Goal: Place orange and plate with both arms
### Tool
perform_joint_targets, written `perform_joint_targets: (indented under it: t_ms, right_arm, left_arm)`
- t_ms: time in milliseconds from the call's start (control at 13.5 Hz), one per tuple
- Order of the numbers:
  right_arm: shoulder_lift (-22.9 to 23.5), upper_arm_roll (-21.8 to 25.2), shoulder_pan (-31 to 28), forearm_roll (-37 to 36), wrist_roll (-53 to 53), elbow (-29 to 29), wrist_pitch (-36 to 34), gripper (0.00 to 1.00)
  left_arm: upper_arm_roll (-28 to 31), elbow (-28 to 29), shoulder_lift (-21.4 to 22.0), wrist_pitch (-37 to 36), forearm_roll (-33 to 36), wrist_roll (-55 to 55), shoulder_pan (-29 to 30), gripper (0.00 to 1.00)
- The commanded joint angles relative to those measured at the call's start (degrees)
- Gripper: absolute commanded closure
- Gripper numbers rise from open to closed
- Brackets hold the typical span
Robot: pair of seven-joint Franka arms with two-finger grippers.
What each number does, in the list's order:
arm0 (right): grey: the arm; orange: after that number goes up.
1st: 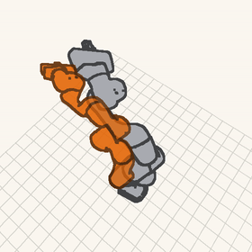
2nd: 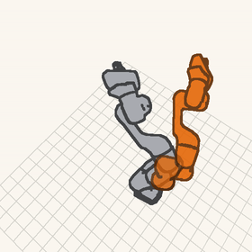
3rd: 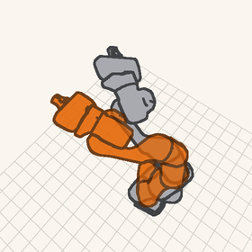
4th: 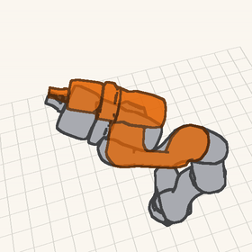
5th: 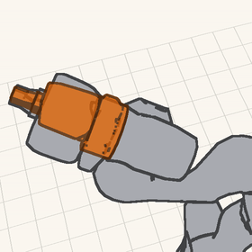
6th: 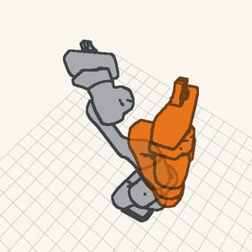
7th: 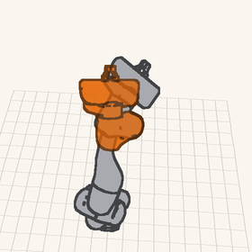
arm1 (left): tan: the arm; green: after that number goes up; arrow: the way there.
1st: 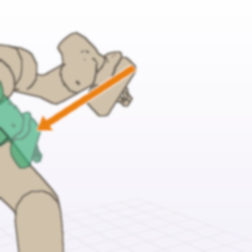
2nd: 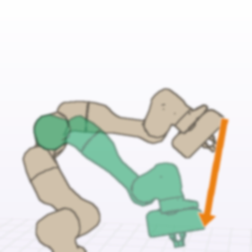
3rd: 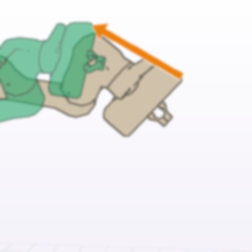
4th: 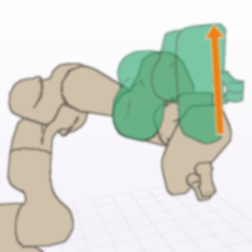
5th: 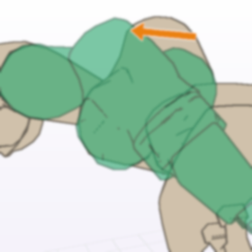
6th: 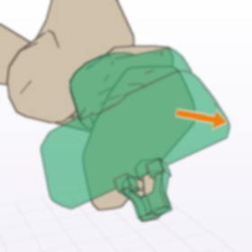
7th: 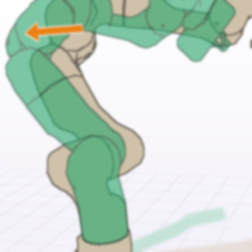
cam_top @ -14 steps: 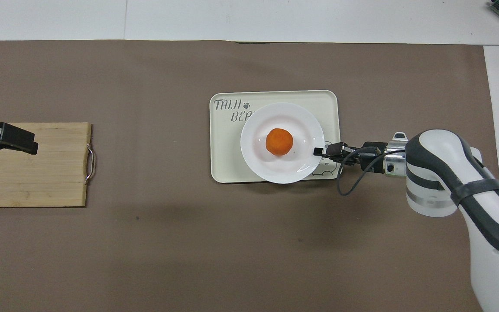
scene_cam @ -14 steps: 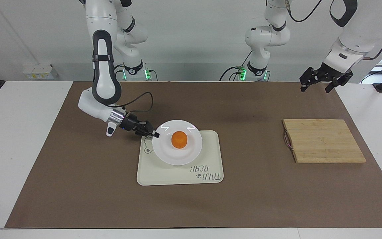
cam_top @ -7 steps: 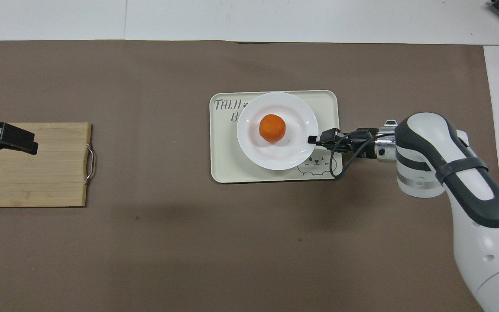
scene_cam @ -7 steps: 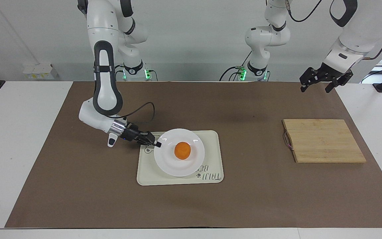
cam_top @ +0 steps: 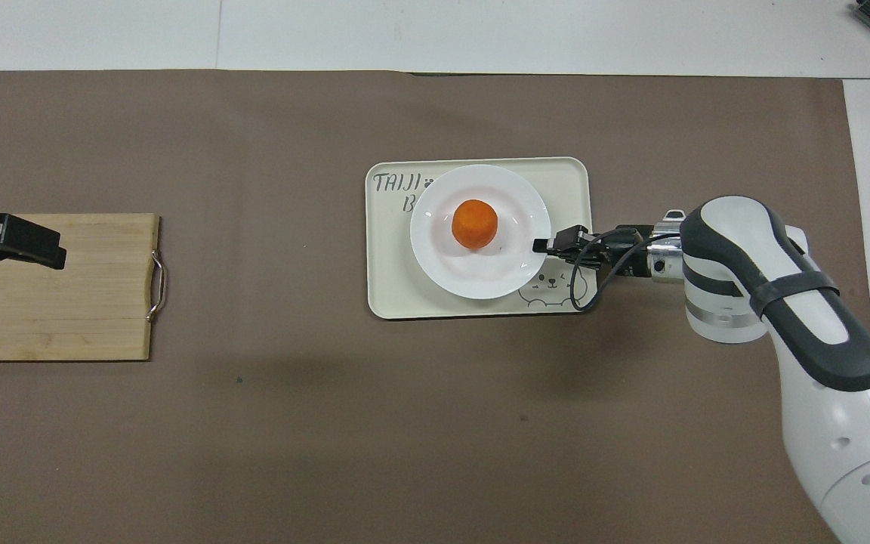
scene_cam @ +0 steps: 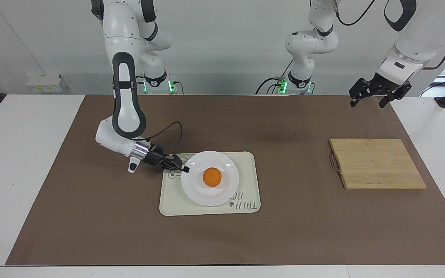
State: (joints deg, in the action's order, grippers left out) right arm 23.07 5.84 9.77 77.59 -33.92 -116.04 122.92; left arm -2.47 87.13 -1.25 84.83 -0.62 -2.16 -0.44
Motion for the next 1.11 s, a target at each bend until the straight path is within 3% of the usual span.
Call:
perform_joint_targets:
  t_ms: [0,74,148,296,741,1037]
  right_arm:
    - [-0.66,-0.03,0.51,0.90,-1.32,-0.95,1.01,0.65]
    - [-0.66,0.05,0.60,0.72,-1.41,-0.77,1.09,0.45]
    - [-0.66,0.05,0.60,0.46,-1.41,-0.51,1.09,0.15]
    - [-0.83,0.14,0.60,-2.77,-0.89,0.37,1.18,0.00]
    - [-3.20,1.10,-0.90,-11.74,0.69,1.34,1.01,0.00]
    - [-5.14,1.55,-1.16,-28.50,10.34,5.55,0.39,0.00]
  left_arm:
    - [-0.08,-0.56,0.02,-1.07,0.88,-0.39,0.17,0.00]
    - [-0.17,-0.56,-0.07,-1.07,0.88,-0.39,0.17,0.00]
    - [-0.08,-0.56,-0.07,-1.07,0.88,-0.39,0.17,0.00]
    - [-0.17,-0.56,0.02,-1.07,0.88,-0.39,0.17,0.00]
    - [-0.17,-0.56,-0.07,-1.07,0.88,-0.39,0.17,0.00]
    - [-0.17,-0.56,-0.07,-1.07,0.88,-0.39,0.17,0.00]
